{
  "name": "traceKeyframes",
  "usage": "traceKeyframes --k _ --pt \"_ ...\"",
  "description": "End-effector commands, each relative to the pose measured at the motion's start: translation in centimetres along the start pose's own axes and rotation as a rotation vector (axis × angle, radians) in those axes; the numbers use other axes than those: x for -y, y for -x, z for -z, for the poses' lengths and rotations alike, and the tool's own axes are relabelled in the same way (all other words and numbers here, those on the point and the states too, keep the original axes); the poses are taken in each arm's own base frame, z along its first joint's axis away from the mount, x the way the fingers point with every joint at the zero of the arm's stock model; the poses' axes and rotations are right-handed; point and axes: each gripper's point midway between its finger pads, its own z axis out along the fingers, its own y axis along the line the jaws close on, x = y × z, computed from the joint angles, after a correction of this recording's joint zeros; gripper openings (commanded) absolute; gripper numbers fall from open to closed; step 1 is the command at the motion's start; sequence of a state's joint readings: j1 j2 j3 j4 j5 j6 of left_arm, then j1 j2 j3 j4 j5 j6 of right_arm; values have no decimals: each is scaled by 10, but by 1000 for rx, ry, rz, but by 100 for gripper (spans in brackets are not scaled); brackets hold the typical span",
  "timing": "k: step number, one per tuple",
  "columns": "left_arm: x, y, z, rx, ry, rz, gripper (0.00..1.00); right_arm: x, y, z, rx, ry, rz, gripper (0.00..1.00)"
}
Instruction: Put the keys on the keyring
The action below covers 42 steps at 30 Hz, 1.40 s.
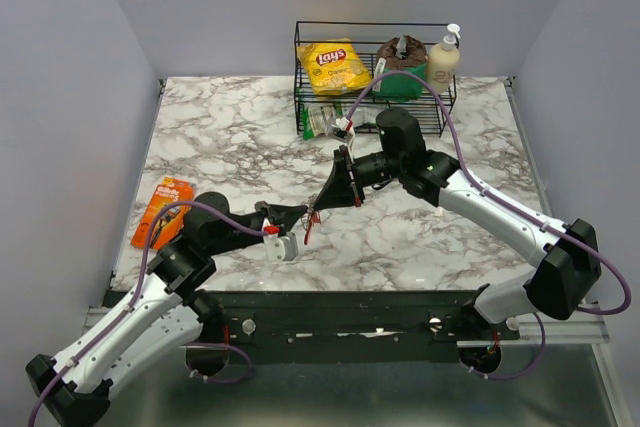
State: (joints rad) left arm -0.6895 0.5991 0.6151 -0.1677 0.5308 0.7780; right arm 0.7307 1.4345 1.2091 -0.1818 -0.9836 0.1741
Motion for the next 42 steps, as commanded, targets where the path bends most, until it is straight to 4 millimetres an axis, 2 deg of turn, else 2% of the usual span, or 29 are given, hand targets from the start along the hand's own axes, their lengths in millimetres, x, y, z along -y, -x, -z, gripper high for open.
traceKeyframes --k 1,9,16,20,25,26,34,42 --pt "-17 9 1 1 48 -36 0 -14 9 4 -1 44 -12 1" --pt "-20 10 -3 -9 43 9 0 -18 19 4 9 50 -36 0" --pt "-26 19 -7 11 52 91 0 -16 19 3 5 34 -74 1" --pt "-36 30 -11 49 99 147 0 -14 20 5 5 7 -81 1" --pt "-40 29 -17 37 160 201 0 -12 23 7 9 -27 -79 0" --pt "-43 36 -20 63 173 194 0 -12 22 7 6 -31 -84 0" --pt "-50 35 -37 58 287 249 0 -4 31 15 17 -136 -78 0" --pt "-73 26 -37 32 502 282 0 -1 31 21 12 -191 -74 0"
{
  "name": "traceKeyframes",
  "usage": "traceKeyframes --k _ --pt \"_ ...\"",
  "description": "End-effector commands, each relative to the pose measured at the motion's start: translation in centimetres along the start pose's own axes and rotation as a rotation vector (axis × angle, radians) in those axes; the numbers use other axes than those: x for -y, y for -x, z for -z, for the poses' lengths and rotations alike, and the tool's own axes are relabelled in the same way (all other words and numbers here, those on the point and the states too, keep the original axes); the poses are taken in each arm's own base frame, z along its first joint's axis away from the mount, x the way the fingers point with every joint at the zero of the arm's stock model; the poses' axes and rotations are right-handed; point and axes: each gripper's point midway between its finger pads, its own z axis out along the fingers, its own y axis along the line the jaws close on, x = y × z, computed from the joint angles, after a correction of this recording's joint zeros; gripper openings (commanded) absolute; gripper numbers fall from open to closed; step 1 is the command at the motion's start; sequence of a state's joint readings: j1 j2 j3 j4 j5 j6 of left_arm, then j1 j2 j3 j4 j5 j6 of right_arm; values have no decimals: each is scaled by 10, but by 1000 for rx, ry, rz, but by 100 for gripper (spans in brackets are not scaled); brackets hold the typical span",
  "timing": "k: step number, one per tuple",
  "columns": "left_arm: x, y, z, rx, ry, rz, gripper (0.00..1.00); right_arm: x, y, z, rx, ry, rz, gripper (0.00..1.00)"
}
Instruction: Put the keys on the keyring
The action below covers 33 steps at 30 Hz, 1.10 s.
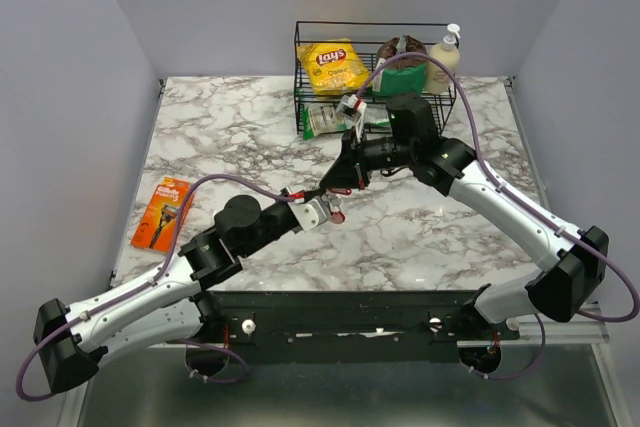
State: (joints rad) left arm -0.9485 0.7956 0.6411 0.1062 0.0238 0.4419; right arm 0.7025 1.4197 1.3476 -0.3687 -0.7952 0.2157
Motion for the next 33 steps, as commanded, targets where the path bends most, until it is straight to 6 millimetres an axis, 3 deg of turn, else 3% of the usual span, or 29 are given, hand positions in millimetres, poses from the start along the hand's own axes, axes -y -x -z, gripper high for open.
traceKeyframes --k 1,11,24,33 --pt "-41 36 -3 144 242 30 0 -16 0 3 -19 18 1 1" --pt "-55 42 4 217 362 68 0 0 4 8 2 -108 7 0" --pt "-64 51 22 320 438 165 0 -3 13 16 43 -130 29 1" --pt "-58 48 8 285 411 161 0 -11 19 16 67 -99 42 1"
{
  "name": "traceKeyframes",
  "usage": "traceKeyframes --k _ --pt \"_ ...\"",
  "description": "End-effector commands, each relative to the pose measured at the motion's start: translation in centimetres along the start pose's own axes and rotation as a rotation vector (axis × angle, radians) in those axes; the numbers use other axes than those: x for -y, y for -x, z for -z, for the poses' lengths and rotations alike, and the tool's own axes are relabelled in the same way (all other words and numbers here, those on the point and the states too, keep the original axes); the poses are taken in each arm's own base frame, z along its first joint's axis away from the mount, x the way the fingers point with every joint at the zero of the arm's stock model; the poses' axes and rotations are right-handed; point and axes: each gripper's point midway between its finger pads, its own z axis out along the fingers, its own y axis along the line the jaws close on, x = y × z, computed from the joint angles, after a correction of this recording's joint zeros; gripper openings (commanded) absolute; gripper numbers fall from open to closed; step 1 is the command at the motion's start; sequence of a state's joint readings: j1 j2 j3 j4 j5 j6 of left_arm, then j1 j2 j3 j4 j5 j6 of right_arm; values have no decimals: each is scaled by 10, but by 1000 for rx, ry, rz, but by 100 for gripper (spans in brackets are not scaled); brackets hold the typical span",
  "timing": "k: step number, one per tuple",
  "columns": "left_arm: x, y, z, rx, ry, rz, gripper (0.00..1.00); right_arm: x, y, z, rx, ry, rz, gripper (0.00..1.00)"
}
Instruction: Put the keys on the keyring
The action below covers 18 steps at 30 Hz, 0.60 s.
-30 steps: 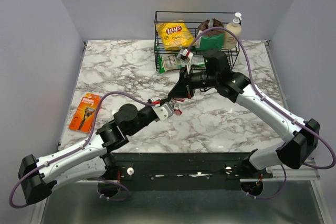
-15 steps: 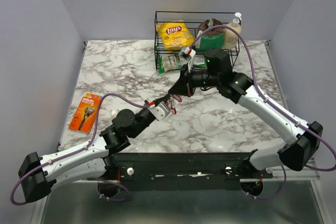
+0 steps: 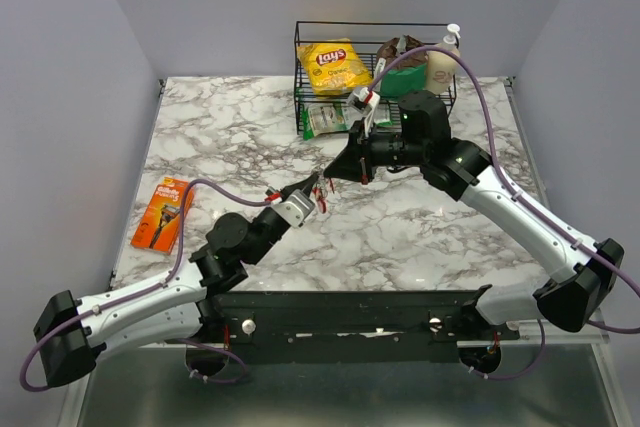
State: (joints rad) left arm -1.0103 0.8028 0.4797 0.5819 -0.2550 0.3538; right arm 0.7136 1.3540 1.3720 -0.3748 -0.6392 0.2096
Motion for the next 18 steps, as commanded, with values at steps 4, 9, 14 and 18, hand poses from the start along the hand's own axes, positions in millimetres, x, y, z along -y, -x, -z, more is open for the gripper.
traceKeyframes --k 4,9,14,18 --pt "-10 35 -11 109 56 32 0 -9 -9 -1 -31 25 -34 1" --pt "-5 35 -15 107 43 30 0 -13 -6 -4 -31 55 -46 0" --pt "-11 40 -16 129 76 40 0 -13 -6 -6 -34 59 -70 1" --pt "-18 48 -12 181 123 84 0 -9 -6 -8 -41 46 -84 1"
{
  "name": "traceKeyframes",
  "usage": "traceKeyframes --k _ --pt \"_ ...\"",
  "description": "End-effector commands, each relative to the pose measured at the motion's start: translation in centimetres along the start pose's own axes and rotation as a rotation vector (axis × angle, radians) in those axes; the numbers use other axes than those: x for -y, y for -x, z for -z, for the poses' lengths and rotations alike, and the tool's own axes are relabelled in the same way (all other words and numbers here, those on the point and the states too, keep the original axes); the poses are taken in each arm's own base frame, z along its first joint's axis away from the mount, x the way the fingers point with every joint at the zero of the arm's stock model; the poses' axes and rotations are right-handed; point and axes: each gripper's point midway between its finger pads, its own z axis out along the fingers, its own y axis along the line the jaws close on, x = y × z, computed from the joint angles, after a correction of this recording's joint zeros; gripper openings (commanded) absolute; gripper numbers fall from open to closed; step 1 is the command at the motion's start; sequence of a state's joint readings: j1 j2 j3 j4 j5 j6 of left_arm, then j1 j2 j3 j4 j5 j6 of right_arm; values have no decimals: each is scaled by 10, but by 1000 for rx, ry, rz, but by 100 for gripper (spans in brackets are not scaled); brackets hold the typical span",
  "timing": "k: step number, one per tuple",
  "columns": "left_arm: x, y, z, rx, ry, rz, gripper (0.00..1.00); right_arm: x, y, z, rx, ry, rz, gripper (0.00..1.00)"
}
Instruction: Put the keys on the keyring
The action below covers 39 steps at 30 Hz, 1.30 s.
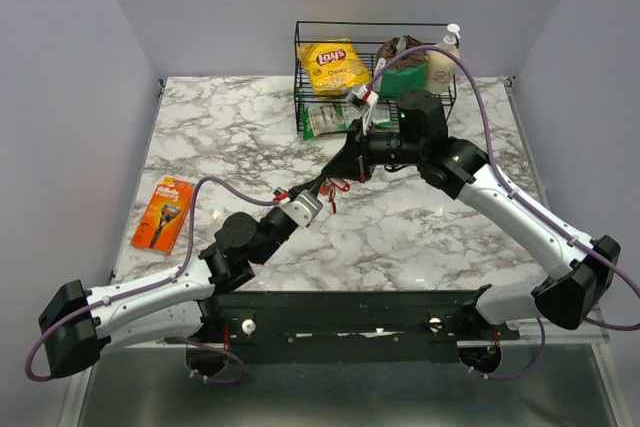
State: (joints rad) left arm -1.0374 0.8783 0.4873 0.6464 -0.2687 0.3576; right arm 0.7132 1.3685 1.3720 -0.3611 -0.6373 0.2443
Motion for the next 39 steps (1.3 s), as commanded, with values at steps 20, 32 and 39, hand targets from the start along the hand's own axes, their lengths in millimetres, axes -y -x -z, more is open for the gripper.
traceKeyframes --k 20,32,39 --pt "-39 66 -6 244 181 83 0 -24 26 -6 -28 101 9 4" --pt "-38 73 -4 262 164 69 0 -24 22 -15 -89 157 32 6" --pt "-44 72 -1 271 198 72 0 -30 32 -11 -72 154 23 25"
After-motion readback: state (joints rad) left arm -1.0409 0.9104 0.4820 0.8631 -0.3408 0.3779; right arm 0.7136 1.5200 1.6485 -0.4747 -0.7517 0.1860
